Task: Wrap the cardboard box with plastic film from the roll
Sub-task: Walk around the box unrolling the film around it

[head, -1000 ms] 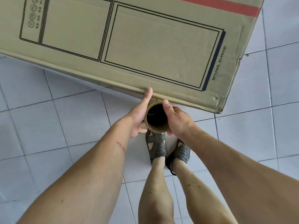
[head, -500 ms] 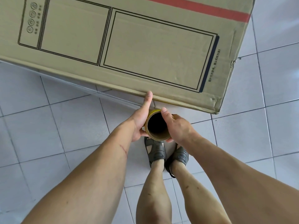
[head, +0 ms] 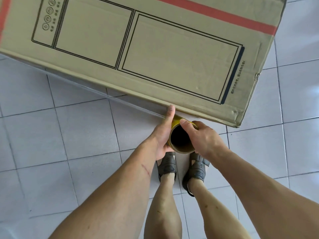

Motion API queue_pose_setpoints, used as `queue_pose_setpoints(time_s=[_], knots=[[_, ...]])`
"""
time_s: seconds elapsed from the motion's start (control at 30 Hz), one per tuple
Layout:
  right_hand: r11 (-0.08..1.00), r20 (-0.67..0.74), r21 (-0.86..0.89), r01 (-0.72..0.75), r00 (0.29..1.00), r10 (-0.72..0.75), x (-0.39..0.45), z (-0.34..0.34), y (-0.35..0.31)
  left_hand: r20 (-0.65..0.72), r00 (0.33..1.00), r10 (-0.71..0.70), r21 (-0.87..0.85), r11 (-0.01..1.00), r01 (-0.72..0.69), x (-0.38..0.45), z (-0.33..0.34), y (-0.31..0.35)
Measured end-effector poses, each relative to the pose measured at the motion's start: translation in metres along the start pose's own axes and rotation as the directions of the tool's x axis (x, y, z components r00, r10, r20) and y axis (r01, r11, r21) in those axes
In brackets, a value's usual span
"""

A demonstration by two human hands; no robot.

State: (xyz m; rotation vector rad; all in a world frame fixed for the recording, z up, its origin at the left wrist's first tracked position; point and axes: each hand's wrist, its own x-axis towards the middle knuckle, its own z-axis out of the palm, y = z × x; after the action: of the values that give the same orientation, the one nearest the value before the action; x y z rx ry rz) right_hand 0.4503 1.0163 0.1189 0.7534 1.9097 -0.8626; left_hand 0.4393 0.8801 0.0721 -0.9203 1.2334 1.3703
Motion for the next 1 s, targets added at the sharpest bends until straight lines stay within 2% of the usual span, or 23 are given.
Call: queue_pose_setpoints(time_s=[0.13, 0.23, 0.33, 0.4, 0.47, 0.53, 0.67, 0.73, 0.9, 1.0], knots=[[0.998, 0.040, -0.069, -0.011, 0.999, 0.014, 0.003, -0.012, 0.000, -0.008, 1.000, -0.001, 0.055, 0.998, 0.002, 0.002, 0.012, 0.008], [0.999, 0.039, -0.018, -0.035, 0.999, 0.036, 0.007, -0.015, 0.004, -0.127, 0.990, 0.053, 0.095, 0.995, -0.041, 0.014, 0.015, 0.012], [0.993, 0.084, 0.086, -0.075, 0.994, 0.068, 0.008, -0.019, 0.002, -0.051, 0.998, 0.032, 0.104, 0.994, -0.026, 0.008, 0.020, 0.018], [0.999, 0.086, -0.007, -0.041, 0.995, 0.042, 0.009, -0.022, 0.000, -0.047, 0.999, -0.002, 0.096, 0.995, 0.006, 0.007, 0.021, 0.016], [0.989, 0.024, -0.149, -0.012, 1.000, 0.016, 0.009, -0.023, -0.001, -0.031, 0.999, -0.029, 0.062, 0.998, 0.031, 0.008, 0.023, 0.012], [0.977, -0.036, -0.213, -0.010, 0.999, 0.003, 0.006, -0.022, 0.003, -0.038, 0.999, -0.032, 0.042, 0.999, 0.034, 0.008, 0.029, 0.009], [0.995, -0.014, 0.063, -0.077, 0.997, 0.078, 0.007, -0.026, 0.020, -0.144, 0.989, 0.040, 0.025, 0.999, -0.036, 0.016, 0.047, 0.009], [0.990, 0.034, 0.128, -0.054, 0.998, 0.050, 0.010, -0.032, 0.031, -0.126, 0.991, 0.049, 0.021, 0.999, -0.047, 0.014, 0.053, 0.009], [0.999, 0.013, -0.042, 0.022, 1.000, -0.022, 0.013, -0.045, 0.042, -0.082, 0.996, 0.045, -0.045, 0.998, -0.049, 0.015, 0.066, -0.007], [1.000, -0.029, 0.016, -0.017, 0.999, 0.018, 0.012, -0.046, 0.050, -0.142, 0.986, 0.087, -0.053, 0.994, -0.095, 0.014, 0.084, -0.012]])
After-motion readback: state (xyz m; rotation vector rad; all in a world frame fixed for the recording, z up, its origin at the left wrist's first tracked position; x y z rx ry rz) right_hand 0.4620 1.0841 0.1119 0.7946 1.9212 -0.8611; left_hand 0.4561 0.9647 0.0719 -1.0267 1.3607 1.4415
